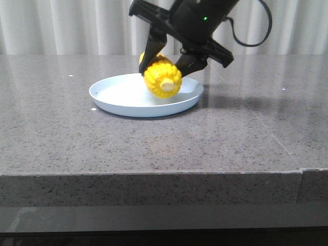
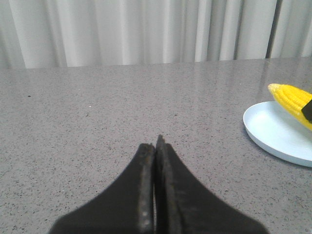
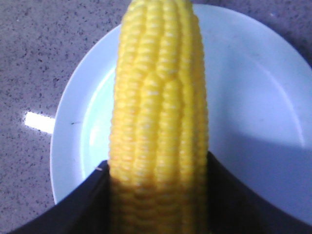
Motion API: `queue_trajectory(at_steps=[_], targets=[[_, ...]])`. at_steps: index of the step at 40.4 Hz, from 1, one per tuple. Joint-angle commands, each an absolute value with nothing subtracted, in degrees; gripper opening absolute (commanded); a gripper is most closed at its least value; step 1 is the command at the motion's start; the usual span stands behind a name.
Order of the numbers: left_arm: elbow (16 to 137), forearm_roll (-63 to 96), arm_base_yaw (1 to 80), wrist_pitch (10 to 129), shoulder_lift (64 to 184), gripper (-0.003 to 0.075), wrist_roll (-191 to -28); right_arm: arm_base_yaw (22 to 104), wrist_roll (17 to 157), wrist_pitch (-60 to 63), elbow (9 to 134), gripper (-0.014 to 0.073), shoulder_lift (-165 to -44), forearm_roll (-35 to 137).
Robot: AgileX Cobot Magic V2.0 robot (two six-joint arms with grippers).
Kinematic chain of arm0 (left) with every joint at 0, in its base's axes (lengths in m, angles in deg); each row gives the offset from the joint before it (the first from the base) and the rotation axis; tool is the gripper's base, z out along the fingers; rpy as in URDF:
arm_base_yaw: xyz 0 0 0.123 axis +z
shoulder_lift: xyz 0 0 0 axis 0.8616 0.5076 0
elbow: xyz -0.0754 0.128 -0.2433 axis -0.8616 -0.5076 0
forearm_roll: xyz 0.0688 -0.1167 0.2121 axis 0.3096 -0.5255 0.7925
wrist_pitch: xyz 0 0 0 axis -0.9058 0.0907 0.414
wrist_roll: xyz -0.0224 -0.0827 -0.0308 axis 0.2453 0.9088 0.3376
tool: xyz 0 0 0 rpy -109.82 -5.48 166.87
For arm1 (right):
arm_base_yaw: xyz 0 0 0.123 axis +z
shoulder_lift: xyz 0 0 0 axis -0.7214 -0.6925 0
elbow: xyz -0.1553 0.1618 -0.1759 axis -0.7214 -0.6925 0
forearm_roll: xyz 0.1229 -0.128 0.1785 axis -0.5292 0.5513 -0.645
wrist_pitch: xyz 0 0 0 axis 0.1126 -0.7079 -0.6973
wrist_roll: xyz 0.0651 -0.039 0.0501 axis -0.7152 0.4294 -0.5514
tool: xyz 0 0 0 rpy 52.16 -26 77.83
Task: Place corn on plate with both arms
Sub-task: 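Carry the corn cob toward the plate and lower it onto it, then open the right gripper and lift it away from the corn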
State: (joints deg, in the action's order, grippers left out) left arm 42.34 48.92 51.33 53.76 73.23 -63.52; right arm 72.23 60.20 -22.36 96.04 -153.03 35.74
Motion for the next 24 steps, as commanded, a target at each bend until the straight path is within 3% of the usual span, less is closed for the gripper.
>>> queue_trajectory(at_steps=[1, 6, 10, 24], targets=[[43.8, 49.0, 51.1, 58.4, 73.8, -0.0020, -63.5, 72.1, 60.7, -19.7, 98.1, 0.0358, -150.6, 34.1], [43.8, 49.0, 51.1, 58.4, 73.8, -0.0020, -63.5, 72.1, 60.7, -20.0, 98.1, 0.0542, -150.2, 33.9], [43.8, 49.0, 51.1, 58.4, 73.8, -0.0020, -63.5, 72.1, 60.7, -20.2, 98.1, 0.0612, -148.4, 33.9], [43.8, 49.0, 51.1, 58.4, 73.8, -0.0020, -63.5, 69.7, 60.7, -21.4, 98.1, 0.0594, -139.0, 38.2]])
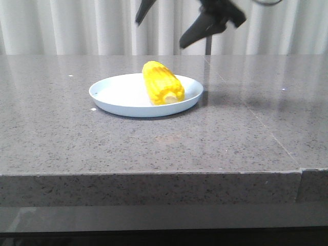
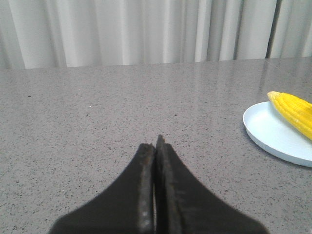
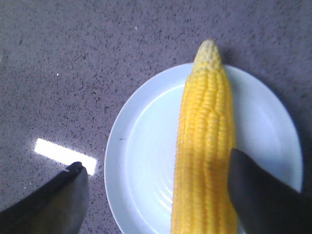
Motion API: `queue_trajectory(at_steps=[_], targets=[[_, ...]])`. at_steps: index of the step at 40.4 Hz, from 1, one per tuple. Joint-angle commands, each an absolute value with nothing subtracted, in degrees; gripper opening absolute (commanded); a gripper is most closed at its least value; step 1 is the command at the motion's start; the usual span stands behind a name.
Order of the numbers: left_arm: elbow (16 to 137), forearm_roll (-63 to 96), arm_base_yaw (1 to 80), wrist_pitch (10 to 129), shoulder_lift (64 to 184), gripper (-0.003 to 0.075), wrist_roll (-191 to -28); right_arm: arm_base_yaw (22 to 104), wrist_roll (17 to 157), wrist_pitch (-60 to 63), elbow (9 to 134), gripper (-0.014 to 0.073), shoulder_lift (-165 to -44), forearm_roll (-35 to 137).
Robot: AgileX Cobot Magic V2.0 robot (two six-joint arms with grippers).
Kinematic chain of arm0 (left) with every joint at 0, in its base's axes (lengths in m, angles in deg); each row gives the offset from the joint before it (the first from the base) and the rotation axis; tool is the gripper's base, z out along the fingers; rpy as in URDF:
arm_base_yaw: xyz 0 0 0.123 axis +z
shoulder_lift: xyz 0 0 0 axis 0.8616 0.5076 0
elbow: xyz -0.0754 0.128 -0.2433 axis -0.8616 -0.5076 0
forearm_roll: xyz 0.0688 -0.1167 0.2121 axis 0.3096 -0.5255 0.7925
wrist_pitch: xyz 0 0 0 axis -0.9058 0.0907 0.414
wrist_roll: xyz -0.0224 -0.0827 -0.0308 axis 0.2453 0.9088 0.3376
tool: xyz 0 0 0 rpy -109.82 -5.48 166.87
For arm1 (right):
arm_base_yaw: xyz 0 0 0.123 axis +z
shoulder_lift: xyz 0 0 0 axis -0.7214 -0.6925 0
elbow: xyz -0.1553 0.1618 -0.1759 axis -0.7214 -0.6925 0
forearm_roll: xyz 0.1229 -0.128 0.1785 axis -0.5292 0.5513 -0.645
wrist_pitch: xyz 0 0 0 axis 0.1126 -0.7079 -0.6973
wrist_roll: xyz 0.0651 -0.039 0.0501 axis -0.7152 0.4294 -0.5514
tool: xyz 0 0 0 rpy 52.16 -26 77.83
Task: Place corn on plate with both arms
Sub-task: 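Open the right gripper and lift it away from the corn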
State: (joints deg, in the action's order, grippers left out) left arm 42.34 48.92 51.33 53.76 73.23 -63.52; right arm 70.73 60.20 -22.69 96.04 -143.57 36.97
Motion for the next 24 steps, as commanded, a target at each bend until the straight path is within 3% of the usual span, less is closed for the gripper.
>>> queue_trajectory(at_steps=[1, 18, 20, 24], targets=[[43.8, 49.0, 51.1, 58.4, 73.8, -0.0020, -63.5, 69.6, 60.7, -21.8, 98.1, 0.0579, -138.5, 38.9], [43.8, 49.0, 51.1, 58.4, 73.8, -0.0020, -63.5, 65.8, 60.7, -26.6, 98.1, -0.0048, -134.4, 46.9], [43.8, 49.0, 51.1, 58.4, 73.8, -0.0020, -63.5, 64.6, 60.7, -27.9, 98.1, -0.0098, -133.9, 47.0], [43.8, 49.0, 51.1, 58.4, 73.8, -0.0020, -63.5, 61.6, 60.7, -30.1, 97.4, -0.0085, -132.1, 48.6]])
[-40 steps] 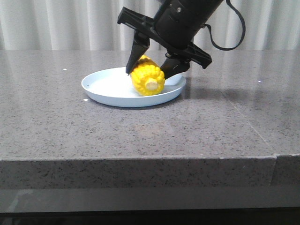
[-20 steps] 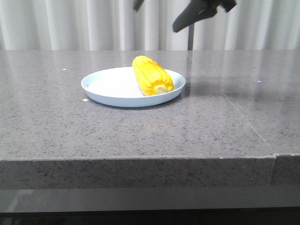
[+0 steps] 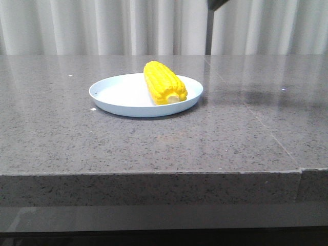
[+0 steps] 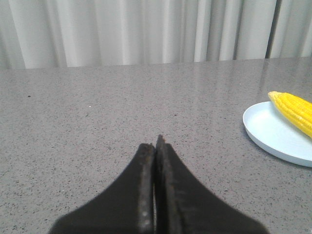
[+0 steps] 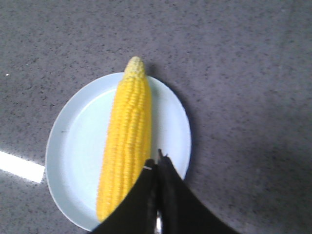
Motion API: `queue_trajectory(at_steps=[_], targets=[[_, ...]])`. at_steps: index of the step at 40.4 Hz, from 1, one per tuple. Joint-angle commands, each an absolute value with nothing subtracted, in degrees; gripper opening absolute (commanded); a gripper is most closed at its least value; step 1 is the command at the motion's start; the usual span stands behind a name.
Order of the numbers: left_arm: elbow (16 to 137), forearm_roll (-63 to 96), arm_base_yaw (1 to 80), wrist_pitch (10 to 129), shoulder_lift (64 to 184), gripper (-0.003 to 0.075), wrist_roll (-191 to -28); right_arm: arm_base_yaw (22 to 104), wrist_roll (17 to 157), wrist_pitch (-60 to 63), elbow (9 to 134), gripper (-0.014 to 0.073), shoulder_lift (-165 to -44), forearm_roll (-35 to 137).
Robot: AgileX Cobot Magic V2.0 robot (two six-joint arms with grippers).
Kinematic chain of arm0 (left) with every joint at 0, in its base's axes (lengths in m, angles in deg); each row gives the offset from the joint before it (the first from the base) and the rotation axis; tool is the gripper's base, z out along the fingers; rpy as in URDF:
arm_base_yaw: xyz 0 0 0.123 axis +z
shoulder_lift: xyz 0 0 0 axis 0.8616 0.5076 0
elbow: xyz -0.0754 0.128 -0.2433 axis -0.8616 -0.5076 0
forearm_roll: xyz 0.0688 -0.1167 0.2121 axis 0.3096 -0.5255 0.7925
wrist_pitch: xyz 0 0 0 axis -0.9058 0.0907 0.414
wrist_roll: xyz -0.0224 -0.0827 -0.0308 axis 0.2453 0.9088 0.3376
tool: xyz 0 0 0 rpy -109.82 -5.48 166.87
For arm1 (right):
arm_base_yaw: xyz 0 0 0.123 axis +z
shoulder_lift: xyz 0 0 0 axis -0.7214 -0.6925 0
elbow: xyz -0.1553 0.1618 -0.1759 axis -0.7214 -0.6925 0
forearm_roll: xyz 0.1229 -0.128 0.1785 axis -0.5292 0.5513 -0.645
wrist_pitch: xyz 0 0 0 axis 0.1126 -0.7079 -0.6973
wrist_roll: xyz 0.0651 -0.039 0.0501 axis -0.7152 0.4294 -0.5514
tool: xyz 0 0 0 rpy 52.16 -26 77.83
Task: Place corn on plate with both arms
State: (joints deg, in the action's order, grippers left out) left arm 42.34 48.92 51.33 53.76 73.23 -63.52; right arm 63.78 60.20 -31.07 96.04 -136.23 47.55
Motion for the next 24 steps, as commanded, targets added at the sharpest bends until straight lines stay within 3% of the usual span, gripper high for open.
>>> queue_trajectory(at_steps=[1, 11, 24], targets=[[43.8, 49.0, 51.1, 58.4, 73.8, -0.0020, -63.5, 60.8, 60.7, -30.3, 97.1, -0.0085, -131.6, 49.3], [43.8, 49.0, 51.1, 58.4, 73.8, -0.0020, -63.5, 56.8, 60.8, -29.2, 84.5, -0.0091, -120.6, 64.2], [43.8, 49.0, 51.1, 58.4, 73.8, -0.0020, -63.5, 56.8, 60.8, -18.0, 59.9, -0.0091, -101.1, 65.9]])
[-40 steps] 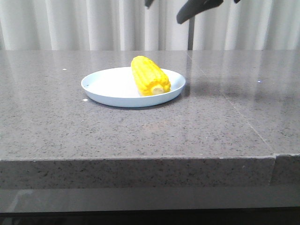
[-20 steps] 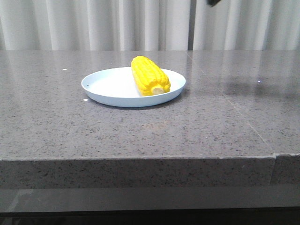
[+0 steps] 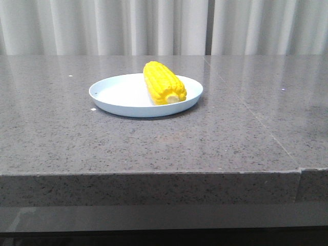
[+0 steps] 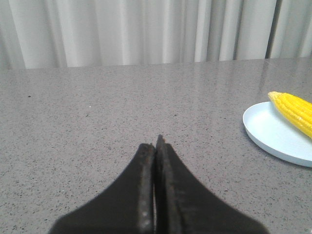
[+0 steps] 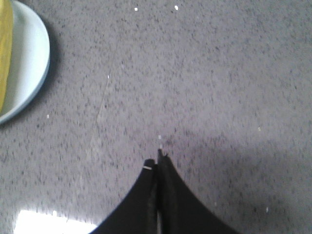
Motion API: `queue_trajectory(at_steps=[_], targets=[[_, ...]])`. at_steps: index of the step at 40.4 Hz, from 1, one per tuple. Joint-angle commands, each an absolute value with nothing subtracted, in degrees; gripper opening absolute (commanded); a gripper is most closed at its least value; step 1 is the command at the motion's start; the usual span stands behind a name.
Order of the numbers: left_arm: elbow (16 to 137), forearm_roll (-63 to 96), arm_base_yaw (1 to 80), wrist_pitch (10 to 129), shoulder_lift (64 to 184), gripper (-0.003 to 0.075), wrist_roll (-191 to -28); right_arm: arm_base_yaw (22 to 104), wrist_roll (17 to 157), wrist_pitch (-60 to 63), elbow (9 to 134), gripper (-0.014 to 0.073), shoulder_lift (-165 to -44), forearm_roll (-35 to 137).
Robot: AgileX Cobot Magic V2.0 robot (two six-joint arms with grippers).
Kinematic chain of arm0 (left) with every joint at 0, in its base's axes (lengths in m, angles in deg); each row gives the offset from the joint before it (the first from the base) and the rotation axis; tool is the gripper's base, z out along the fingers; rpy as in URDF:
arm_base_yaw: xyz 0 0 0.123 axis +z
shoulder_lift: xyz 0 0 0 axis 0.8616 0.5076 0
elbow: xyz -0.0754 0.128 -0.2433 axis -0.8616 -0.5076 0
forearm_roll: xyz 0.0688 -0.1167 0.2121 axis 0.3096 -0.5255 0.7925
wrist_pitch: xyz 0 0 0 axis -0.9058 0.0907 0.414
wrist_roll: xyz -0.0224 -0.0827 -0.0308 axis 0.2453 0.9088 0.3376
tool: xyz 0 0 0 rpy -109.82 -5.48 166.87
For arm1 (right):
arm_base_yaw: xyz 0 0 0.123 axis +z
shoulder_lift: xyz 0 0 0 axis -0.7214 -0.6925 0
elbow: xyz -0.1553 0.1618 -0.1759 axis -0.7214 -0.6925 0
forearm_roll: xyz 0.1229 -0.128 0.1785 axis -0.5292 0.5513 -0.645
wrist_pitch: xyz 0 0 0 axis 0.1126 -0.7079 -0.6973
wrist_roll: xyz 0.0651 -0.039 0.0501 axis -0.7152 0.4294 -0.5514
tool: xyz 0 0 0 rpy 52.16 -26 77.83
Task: Place corn on plate with both arms
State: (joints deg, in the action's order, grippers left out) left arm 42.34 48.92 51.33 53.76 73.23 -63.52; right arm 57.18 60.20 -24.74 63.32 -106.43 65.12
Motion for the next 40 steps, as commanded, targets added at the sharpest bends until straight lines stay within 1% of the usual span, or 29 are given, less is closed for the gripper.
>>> queue_trajectory(at_steps=[1, 6, 13, 23, 29, 40], targets=[[43.8, 49.0, 51.1, 58.4, 73.8, -0.0020, -63.5, 56.8, 60.8, -17.2, 58.4, -0.0091, -99.1, 65.9], [43.8, 49.0, 51.1, 58.4, 73.8, -0.0020, -63.5, 56.8, 60.8, -12.4, 50.1, -0.0091, -90.8, 65.9], [43.8, 49.0, 51.1, 58.4, 73.8, -0.0020, -63.5, 56.8, 60.8, -9.9, 40.5, -0.0091, -78.1, 65.9], [43.8, 49.0, 51.1, 58.4, 73.8, -0.0020, -63.5, 56.8, 60.8, -5.5, 33.1, -0.0091, -62.2, 65.9], [43.8, 49.0, 51.1, 58.4, 73.8, -0.0020, -63.5, 56.8, 60.8, -4.7, 32.5, -0.0091, -58.2, 65.9], [43.8, 49.0, 51.1, 58.4, 73.8, -0.0020, -63.5, 56.8, 60.8, -4.8, 32.4, -0.0091, -57.9, 65.9]])
